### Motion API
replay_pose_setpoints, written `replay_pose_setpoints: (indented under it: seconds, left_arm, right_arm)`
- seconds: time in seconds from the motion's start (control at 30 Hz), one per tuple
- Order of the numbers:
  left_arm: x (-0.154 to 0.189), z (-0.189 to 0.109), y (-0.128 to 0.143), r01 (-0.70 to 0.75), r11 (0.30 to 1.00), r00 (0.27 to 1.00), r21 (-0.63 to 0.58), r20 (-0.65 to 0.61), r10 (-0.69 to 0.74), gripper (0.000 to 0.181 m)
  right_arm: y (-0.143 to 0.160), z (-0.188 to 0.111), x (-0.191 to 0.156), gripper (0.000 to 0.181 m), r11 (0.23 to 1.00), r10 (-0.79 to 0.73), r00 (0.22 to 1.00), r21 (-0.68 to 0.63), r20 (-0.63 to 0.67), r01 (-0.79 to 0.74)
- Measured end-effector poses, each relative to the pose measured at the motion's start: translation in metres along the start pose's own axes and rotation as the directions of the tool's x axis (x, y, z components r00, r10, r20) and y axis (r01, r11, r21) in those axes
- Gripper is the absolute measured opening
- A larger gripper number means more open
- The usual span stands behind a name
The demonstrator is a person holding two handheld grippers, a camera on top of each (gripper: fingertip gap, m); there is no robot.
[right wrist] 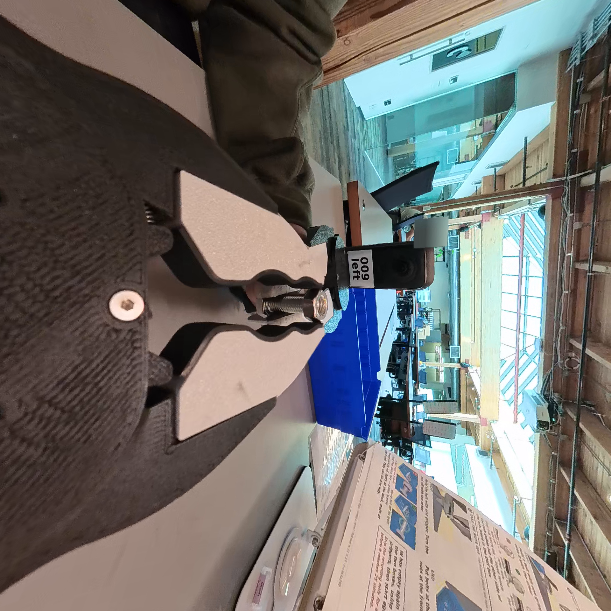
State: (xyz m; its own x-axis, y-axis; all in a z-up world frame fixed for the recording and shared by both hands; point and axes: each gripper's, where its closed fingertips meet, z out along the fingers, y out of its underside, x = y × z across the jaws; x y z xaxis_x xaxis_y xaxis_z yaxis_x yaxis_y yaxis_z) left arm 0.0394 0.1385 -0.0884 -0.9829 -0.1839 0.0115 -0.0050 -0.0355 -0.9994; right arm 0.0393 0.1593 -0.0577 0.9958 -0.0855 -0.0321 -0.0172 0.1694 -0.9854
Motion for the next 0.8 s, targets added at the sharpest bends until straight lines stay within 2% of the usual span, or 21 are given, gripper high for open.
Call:
replay_pose_setpoints:
  seconds: [0.3, 0.43, 0.53, 0.6, 0.7, 0.8]
  left_arm:
    - [-0.006, -0.003, 0.000, -0.021, 1.000, 0.999, -0.006, 0.047, 0.021, 0.009]
    - [-0.003, -0.002, -0.002, -0.016, 1.000, 1.000, 0.000, 0.022, 0.016, 0.009]
    - [0.014, -0.001, -0.007, 0.013, 0.999, 0.995, 0.034, -0.097, -0.010, 0.009]
    - [0.035, -0.001, -0.012, 0.015, 0.998, 0.975, 0.055, -0.223, -0.003, 0.009]
    - [0.060, 0.000, -0.013, 0.013, 0.999, 0.929, 0.048, -0.369, 0.006, 0.009]
    - [0.075, -0.002, -0.008, 0.026, 1.000, 0.887, 0.015, -0.462, -0.016, 0.009]
  right_arm:
    - [0.001, 0.000, 0.005, 0.017, 0.999, -0.032, 0.999, -0.017, -0.042, 0.032]
    - [0.001, -0.001, 0.004, 0.017, 0.999, -0.034, 0.999, -0.030, -0.032, 0.033]
    - [-0.004, -0.003, -0.007, 0.017, 1.000, -0.007, 0.998, -0.009, 0.059, 0.007]
    - [-0.010, -0.007, -0.023, 0.017, 1.000, 0.007, 0.985, 0.011, 0.174, -0.009]
    - [-0.014, -0.014, -0.050, 0.017, 0.999, 0.026, 0.937, 0.014, 0.348, -0.033]
    - [-0.011, -0.019, -0.065, 0.017, 0.999, 0.042, 0.895, -0.017, 0.444, -0.038]
